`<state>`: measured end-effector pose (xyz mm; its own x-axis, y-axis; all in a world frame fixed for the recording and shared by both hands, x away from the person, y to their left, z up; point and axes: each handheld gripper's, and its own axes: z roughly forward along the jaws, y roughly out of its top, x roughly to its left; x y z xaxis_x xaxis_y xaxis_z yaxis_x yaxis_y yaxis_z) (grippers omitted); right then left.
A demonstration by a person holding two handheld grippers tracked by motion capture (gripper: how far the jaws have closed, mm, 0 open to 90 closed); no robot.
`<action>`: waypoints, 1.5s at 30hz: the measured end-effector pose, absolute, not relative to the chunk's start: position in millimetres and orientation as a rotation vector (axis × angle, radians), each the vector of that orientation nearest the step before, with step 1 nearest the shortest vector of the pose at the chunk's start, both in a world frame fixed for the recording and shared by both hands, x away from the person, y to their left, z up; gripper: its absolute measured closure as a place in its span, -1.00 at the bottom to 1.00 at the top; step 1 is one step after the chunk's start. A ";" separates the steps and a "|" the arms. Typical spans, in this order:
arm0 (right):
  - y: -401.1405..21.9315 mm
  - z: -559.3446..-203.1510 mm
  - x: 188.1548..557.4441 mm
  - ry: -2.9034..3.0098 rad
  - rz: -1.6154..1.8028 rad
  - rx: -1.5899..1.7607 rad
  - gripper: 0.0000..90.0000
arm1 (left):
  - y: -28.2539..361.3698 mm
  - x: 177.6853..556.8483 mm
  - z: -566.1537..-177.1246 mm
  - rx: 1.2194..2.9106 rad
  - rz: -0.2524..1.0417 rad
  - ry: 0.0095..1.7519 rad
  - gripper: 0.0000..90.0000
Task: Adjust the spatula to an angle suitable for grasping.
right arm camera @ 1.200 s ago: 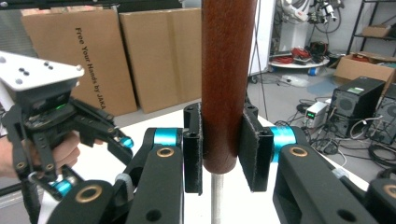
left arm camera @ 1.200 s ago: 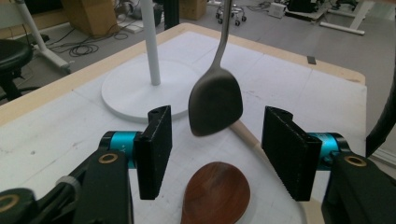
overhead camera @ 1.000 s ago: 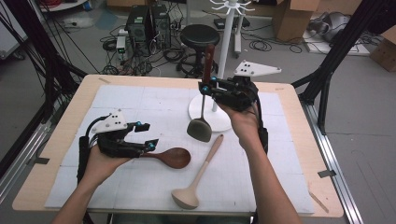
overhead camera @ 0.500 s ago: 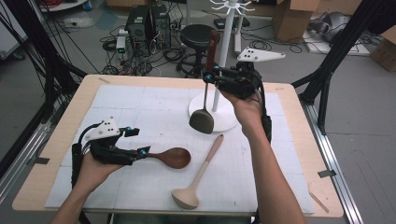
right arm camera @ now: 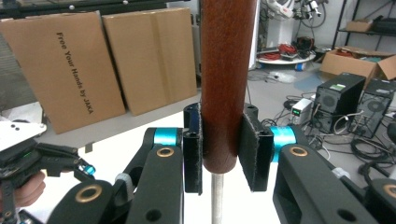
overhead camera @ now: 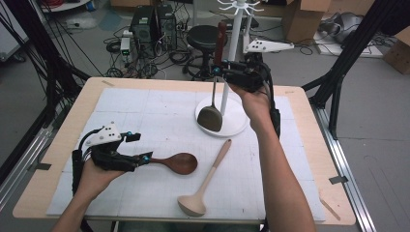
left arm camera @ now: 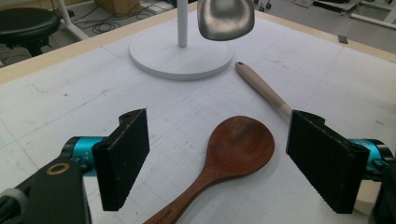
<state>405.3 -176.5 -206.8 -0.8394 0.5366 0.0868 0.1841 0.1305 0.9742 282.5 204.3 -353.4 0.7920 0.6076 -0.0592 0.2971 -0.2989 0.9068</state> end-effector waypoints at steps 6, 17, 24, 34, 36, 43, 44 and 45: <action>-179.1 -201.0 413.6 2.125 1.763 0.728 0.63 | 204.3 283.0 -353.5 1.894 0.362 0.686 -0.53; -185.9 -192.6 426.3 2.096 1.754 0.784 0.63 | 204.7 283.0 -353.2 1.884 0.362 0.682 -0.54; -191.4 -192.7 431.4 2.084 1.740 0.824 0.63 | 205.4 282.6 -352.1 1.876 0.364 0.682 -0.54; -191.4 -193.7 440.5 2.080 1.737 0.853 0.63 | 204.8 283.4 -351.8 1.873 0.365 0.680 -0.54; -190.9 -193.1 441.9 2.082 1.733 0.851 0.63 | 205.4 283.6 -351.6 1.870 0.368 0.681 -0.54; -193.1 -191.8 444.4 2.076 1.740 0.861 0.63 | 205.9 283.8 -351.5 1.866 0.364 0.679 -0.54; -193.9 -191.7 444.5 2.077 1.734 0.868 0.63 | 205.9 283.9 -351.6 1.865 0.363 0.679 -0.55; -194.4 -191.9 444.8 2.078 1.730 0.865 0.63 | 205.9 284.1 -351.5 1.866 0.363 0.678 -0.55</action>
<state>444.8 -194.4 -191.9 -0.7729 0.6178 0.1447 0.2542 0.0925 0.9627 284.1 205.9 -351.5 0.7922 0.6069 -0.0644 0.2825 -0.2711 0.9202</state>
